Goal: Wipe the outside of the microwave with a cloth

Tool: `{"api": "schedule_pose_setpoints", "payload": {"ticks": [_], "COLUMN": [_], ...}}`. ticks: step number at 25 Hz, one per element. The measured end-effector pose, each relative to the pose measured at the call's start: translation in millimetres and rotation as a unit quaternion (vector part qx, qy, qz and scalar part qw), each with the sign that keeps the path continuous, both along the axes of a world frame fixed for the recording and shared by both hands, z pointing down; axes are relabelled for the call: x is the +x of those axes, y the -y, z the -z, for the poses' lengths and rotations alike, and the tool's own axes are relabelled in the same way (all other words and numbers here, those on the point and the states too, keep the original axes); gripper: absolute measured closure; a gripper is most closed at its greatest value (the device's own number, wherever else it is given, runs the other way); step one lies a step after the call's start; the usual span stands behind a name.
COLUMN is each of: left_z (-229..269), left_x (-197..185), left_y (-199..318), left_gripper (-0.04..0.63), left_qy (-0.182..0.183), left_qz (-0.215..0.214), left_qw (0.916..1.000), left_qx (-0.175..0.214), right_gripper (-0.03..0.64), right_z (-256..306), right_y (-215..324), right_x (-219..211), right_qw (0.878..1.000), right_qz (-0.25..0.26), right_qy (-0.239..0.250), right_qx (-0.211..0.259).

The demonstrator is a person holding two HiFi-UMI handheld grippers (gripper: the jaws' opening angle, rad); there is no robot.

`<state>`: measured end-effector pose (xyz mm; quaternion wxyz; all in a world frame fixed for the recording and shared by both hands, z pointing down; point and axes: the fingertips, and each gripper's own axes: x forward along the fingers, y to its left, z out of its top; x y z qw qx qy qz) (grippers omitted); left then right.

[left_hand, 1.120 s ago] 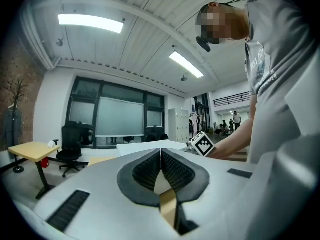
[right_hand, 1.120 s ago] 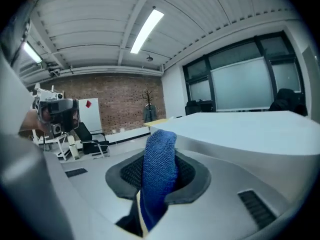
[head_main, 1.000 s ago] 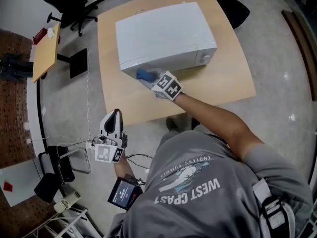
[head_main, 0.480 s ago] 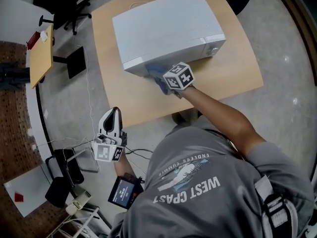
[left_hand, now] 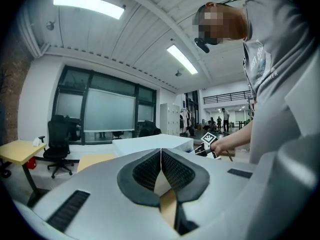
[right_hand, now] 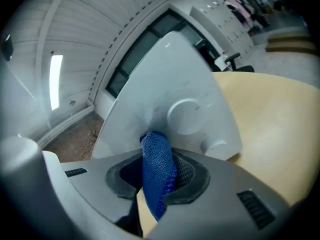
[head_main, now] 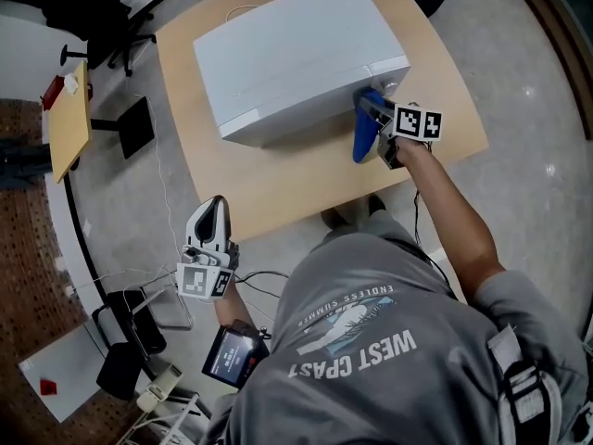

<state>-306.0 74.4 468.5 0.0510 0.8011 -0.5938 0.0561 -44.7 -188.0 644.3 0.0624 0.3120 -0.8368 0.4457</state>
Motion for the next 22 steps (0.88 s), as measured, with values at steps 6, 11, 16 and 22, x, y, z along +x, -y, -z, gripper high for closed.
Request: {"api": "schedule_pose_setpoints", "payload": {"ticks": [6,11,16,22], "left_z": [-3,-1,-2,-3], "left_x": [10,13,14,5], "left_y": [11,14,13,9], "left_gripper": [0.572,0.572,0.572,0.572], "left_qy": [0.000,-0.002,-0.005,-0.012], "left_qz": [-0.014,-0.019,-0.016,-0.005], "left_qw": [0.9999,0.9998,0.9999,0.9998], "left_qx": [-0.002,0.001,0.001,0.012], "right_gripper": [0.528,0.528,0.528,0.528], "right_z": [-3,-1,11,109], "right_y": [11,11,7,-4], "right_x": [21,21,22,16], "right_qw": [0.999,0.999,0.999,0.993], "right_qz": [-0.031,-0.029,-0.026,0.039], "right_qy": [0.018,0.015,0.019,0.003], "right_qx": [-0.016,-0.014,-0.012,0.114]}}
